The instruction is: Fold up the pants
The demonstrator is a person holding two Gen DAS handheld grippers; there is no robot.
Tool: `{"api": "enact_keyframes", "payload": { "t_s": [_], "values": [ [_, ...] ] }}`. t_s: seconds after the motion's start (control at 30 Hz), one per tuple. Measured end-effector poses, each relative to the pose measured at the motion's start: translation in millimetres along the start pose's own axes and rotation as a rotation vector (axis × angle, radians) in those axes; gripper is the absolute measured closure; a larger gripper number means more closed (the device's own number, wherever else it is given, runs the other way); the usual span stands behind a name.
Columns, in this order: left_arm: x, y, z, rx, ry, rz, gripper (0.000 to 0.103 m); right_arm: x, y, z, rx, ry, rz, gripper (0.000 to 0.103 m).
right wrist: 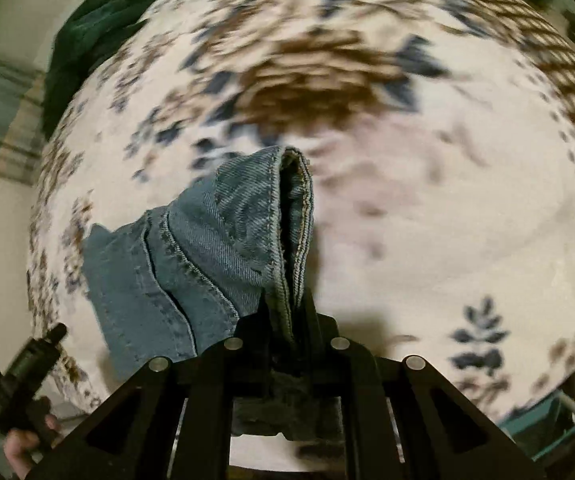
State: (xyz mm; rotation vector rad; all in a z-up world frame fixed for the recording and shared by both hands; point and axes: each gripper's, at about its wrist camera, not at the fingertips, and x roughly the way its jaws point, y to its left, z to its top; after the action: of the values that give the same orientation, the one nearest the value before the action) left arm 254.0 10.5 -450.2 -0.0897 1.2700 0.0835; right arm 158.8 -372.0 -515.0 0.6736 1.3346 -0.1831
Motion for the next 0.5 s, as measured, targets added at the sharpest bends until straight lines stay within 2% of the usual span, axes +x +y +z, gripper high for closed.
{"api": "enact_keyframes", "payload": {
  "t_s": [0.13, 0.2, 0.27, 0.37, 0.5],
  "values": [
    [28, -25, 20, 0.055, 0.043, -0.023, 0.02, 14, -24, 5, 0.03, 0.023, -0.041, 0.088],
    [42, -35, 32, 0.079, 0.06, -0.036, 0.02, 23, -28, 11, 0.012, 0.062, -0.052, 0.073],
    [49, -41, 39, 0.095, 0.066, -0.022, 0.02, 21, -35, 17, 0.024, 0.061, -0.051, 0.04],
    [55, -42, 51, 0.102, 0.061, -0.036, 0.02, 5, -47, 27, 0.076, 0.014, 0.023, 0.022],
    [66, -36, 65, 0.066, 0.075, -0.066, 0.02, 17, -47, 50, 0.104, 0.037, 0.121, 0.019]
  ]
}}
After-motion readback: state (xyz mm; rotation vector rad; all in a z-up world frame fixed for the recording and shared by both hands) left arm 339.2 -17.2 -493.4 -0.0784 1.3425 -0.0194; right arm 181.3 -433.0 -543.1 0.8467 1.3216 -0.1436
